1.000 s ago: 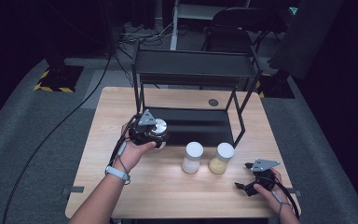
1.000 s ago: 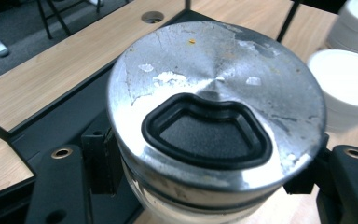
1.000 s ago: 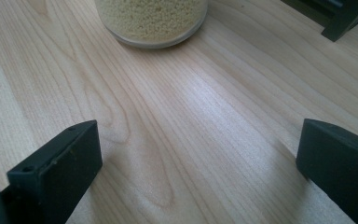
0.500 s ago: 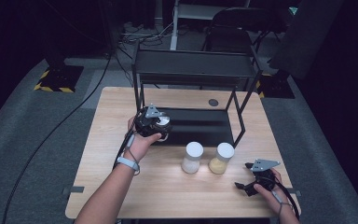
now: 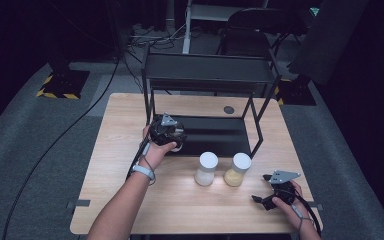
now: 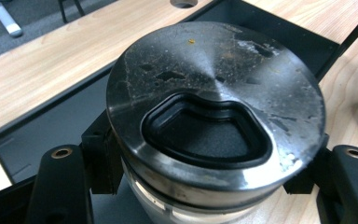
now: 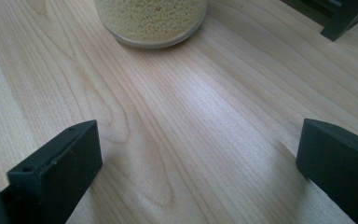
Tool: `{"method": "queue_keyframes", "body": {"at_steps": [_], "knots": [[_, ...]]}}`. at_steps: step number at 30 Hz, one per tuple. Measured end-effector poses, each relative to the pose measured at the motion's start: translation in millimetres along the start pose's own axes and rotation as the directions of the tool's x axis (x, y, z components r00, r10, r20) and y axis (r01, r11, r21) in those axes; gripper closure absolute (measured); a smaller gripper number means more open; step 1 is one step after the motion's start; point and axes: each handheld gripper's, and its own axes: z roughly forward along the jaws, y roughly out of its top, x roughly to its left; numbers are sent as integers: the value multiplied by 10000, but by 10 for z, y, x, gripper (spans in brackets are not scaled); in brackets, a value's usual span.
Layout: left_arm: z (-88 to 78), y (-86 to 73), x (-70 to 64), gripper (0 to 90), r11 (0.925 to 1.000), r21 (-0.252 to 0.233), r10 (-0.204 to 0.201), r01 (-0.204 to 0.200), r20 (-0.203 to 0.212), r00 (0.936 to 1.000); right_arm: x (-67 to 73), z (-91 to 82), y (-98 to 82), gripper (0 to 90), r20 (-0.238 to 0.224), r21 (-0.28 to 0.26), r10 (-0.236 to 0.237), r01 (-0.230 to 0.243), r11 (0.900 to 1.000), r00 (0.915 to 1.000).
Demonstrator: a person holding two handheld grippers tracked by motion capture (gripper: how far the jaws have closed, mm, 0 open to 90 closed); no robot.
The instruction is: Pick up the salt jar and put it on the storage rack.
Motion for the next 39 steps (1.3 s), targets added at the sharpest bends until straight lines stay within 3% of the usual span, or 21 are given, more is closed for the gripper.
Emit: {"method": "queue_keyframes", "body": {"at_steps": [7, 12, 19, 26, 27, 28, 30, 34, 39], "knots": [[123, -15, -12, 306, 9996, 271, 25, -18, -254, 9997, 12, -3, -3, 0, 43, 2, 46, -46, 10000, 10000], [189, -24, 8, 306, 9990, 437, -31, 42, -254, 9997, 21, -6, -4, 0, 69, 5, 66, -66, 10000, 10000], [269, -79, 54, 306, 9986, 339, -407, 414, -216, 9989, 21, -6, -5, 0, 70, 4, 64, -64, 10000, 10000], [270, -54, 88, 302, 9980, 492, -398, 404, -135, 9991, 24, -7, -7, 0, 78, 0, 63, -63, 10000, 9999], [272, -35, 72, 297, 9979, 579, -294, 306, -205, 9994, 25, -7, -7, 0, 79, 1, 64, -64, 10000, 9999], [274, -16, 47, 236, 9974, 666, -264, 286, -346, 9991, 25, -8, -7, 0, 80, 2, 66, -66, 10000, 9999], [257, 6, 19, 117, 9970, 662, -373, 405, -485, 9981, 29, -9, -9, 0, 93, -1, 76, -76, 10000, 9999], [147, 88, -50, 94, 9987, 516, 59, -26, -631, 9980, 35, -11, -11, 0, 107, 1, 100, -100, 10000, 9999], [-43, 132, -126, 82, 9995, 201, 264, -248, -843, 9961, 37, -11, -11, 0, 115, -1, 111, -111, 9999, 9999]]}}
